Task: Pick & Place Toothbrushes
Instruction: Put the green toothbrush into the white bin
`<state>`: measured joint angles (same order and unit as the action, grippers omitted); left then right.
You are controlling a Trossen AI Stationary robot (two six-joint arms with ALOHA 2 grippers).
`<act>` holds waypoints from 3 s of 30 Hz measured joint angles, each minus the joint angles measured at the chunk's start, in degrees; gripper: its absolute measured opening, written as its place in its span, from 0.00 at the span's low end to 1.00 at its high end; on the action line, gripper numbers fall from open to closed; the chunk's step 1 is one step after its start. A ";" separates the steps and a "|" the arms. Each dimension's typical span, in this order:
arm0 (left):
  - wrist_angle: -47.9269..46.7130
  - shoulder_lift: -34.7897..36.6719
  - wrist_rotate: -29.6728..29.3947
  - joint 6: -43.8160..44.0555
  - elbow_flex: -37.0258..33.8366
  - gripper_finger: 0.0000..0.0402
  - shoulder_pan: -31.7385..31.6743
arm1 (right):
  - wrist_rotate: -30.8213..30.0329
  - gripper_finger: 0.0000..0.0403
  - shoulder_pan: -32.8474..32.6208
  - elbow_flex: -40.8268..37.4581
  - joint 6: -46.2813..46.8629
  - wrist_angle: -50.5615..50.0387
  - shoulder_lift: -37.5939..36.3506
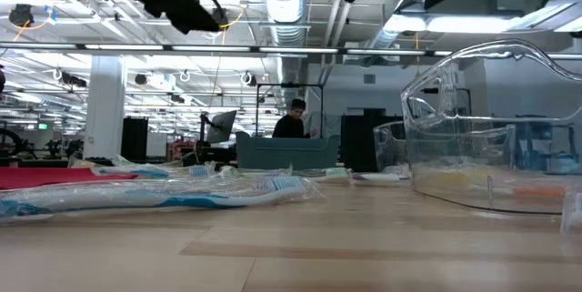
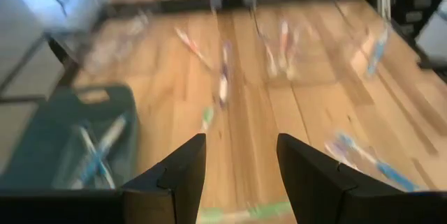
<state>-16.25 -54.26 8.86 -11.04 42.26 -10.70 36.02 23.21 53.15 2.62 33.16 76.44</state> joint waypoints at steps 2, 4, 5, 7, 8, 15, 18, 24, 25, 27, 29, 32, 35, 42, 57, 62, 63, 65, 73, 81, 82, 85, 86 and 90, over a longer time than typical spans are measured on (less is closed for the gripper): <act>-2.39 -0.05 -0.50 0.98 0.03 0.43 0.82 | 0.43 0.27 -0.61 0.00 -0.04 0.59 0.00; -5.50 -0.59 -1.16 2.28 0.58 0.43 1.71 | 0.45 0.27 -1.31 0.00 -0.06 1.49 0.00; -7.44 -0.83 -1.80 2.57 0.88 0.43 2.15 | 0.38 0.27 -1.41 0.00 -0.04 2.03 0.00; -11.29 -1.09 -3.97 2.76 1.92 0.43 3.21 | 0.20 0.27 -1.42 0.01 -0.05 2.75 0.00; -12.95 -1.10 -5.29 2.74 2.37 0.43 3.70 | 0.19 0.27 -1.44 0.02 -0.01 2.90 0.00; -19.52 -2.51 -8.89 3.67 4.37 0.43 5.06 | 0.22 0.27 -1.64 0.02 5.20 2.87 0.00; -19.89 -3.82 -8.92 4.04 4.35 0.43 5.74 | 0.20 0.27 -1.78 0.02 6.42 2.82 -0.17; -20.08 -8.48 -8.91 3.76 4.33 0.43 6.27 | 0.21 0.27 -2.67 0.04 6.46 2.76 -0.46; -20.35 -9.11 -8.94 3.39 4.31 0.43 6.27 | 0.20 0.27 -2.92 0.04 6.46 2.79 -0.46; -20.66 -10.06 -9.28 2.42 4.31 0.43 6.27 | 0.20 0.27 -3.45 0.04 6.46 2.90 -0.46; -21.35 -10.40 -9.89 2.22 4.31 0.43 6.27 | 0.19 0.27 -4.03 0.04 6.46 2.83 -0.46; -21.78 -10.65 -9.98 2.27 4.28 0.43 6.27 | 0.21 0.27 -4.56 0.04 6.46 2.86 -0.46; -21.40 -10.58 -10.51 2.26 4.28 0.43 6.27 | 0.21 0.27 -4.51 0.04 6.46 2.87 -0.46; -16.94 -11.94 -13.48 1.31 4.28 0.43 6.25 | 0.19 0.27 -4.45 0.04 6.46 2.81 -0.46; -20.13 -11.32 -12.15 2.79 4.24 0.43 7.51 | -0.01 0.27 -5.42 0.04 6.44 1.61 -0.44; -20.46 -10.73 -12.11 2.13 4.17 0.43 7.21 | -0.01 0.27 -5.56 0.04 6.43 1.61 -0.44; -19.40 -10.73 -12.13 1.08 4.17 0.43 6.74 | -0.01 0.27 -5.52 0.04 6.42 1.61 -0.44; -16.08 -10.79 -12.02 -0.55 4.20 0.43 6.09 | -0.01 0.27 -5.47 0.04 6.44 1.61 -0.44; -2.45 -15.70 -11.97 -6.21 4.31 0.43 3.76 | 0.01 0.27 -5.49 0.04 6.44 1.61 -0.44; 13.00 -30.27 -12.15 -8.95 4.31 0.43 0.83 | 0.09 0.27 -5.47 0.04 6.44 1.57 -0.44; 14.40 -32.00 -12.50 -9.57 4.31 0.43 0.49 | 0.13 0.27 -5.47 0.04 6.45 1.45 -0.44; 16.71 -35.80 -14.54 -10.51 4.26 0.43 -0.65 | 0.18 0.27 -5.47 0.04 6.44 0.01 -1.00; 17.55 -36.77 -14.68 -10.97 4.26 0.43 -1.00 | 0.19 0.27 -5.47 0.04 6.42 -0.50 -1.32; 20.16 -40.65 -14.52 -11.12 6.05 0.43 -1.35 | 0.19 0.27 -5.47 0.04 5.94 -2.78 -2.85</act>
<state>3.91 -94.91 -5.66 -22.16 48.31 -12.05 36.21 17.74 53.19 8.56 30.38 73.60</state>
